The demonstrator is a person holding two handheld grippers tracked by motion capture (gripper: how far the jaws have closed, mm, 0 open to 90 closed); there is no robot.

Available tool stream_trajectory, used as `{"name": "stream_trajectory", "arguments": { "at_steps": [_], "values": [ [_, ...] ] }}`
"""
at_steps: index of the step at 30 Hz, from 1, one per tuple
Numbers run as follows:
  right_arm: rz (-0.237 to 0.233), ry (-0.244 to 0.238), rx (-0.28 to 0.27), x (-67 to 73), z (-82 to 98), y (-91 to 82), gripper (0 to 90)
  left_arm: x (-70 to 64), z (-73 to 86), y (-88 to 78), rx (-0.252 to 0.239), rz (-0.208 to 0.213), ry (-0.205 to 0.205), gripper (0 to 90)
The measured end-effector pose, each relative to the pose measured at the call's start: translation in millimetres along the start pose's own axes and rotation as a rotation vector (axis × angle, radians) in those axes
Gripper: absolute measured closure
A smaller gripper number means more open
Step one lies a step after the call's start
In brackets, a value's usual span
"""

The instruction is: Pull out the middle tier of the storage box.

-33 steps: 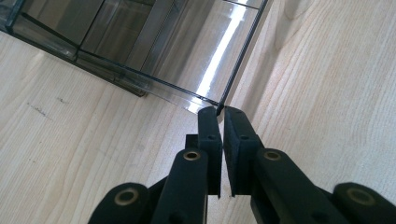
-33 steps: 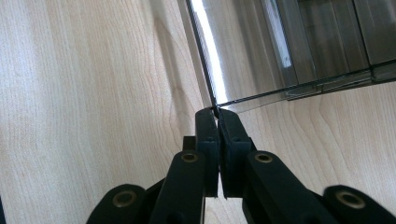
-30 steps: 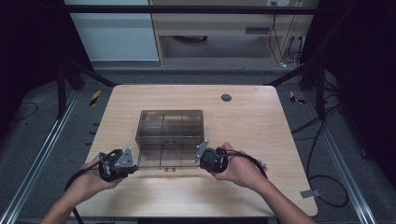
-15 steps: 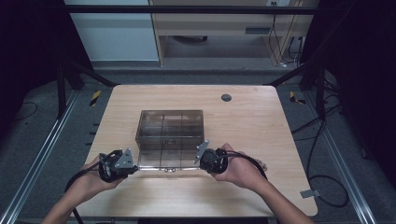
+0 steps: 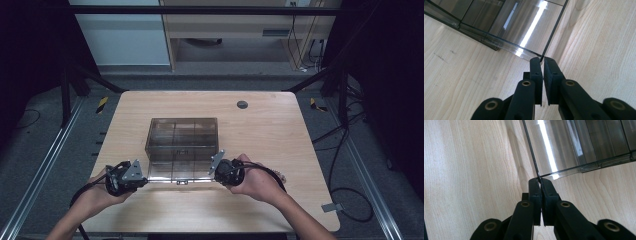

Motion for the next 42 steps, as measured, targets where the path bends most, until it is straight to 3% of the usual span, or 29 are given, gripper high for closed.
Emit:
{"name": "stream_trajectory", "arguments": {
  "at_steps": [4,8,11,18,20,22,27,29,37,42],
  "values": [
    [0.003,0.021,-0.019,-1.5,1.5,-2.2,72.4,-3.2,0.9,0.3,-0.002,0.005,-0.025,71.5],
    [0.019,0.054,-0.031,-3.6,9.2,-7.5,62.1,-5.1,2.9,-1.3,-0.024,-0.02,-0.057,51.5],
    [0.035,0.09,-0.039,-5.4,19.6,-13.7,56.7,-6.3,4.4,-4.7,-0.052,-0.05,-0.063,40.0],
    [0.08,0.174,-0.055,-13.2,50.7,-28.1,48.1,-9.0,6.4,-7.0,-0.067,-0.139,-0.159,8.9],
    [0.086,0.198,-0.062,-16.6,59.9,-31.4,45.7,-11.7,4.6,-7.3,-0.085,-0.144,-0.17,7.5],
    [0.091,0.23,-0.072,-20.4,67.9,-32.9,42.6,-15.9,2.8,-7.3,-0.102,-0.152,-0.155,7.3],
    [0.155,0.276,-0.066,-31.0,86.0,-35.1,32.3,-23.8,2.6,-5.4,-0.124,-0.173,-0.165,6.8],
    [0.176,0.288,-0.062,-33.7,92.2,-37.2,30.5,-27.3,3.9,-5.3,-0.144,-0.164,-0.186,6.9],
    [0.259,0.358,-0.061,-44.3,120.2,-50.9,24.1,-31.5,8.8,-1.8,-0.208,-0.228,-0.252,6.8],
    [0.252,0.419,-0.043,-47.1,142.3,-55.8,16.6,-35.9,12.0,2.1,-0.217,-0.241,-0.266,6.1]
  ]
}}
Point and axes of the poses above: each handheld gripper's, and its own axes: y roughly forward along the jaws, z roughly out of its underside, x roughly to its left, the point moved 7 cm from there along y, roughly forward along the jaws, and after that the axes turned 10 degrees about -y, right-handed, at the moved point
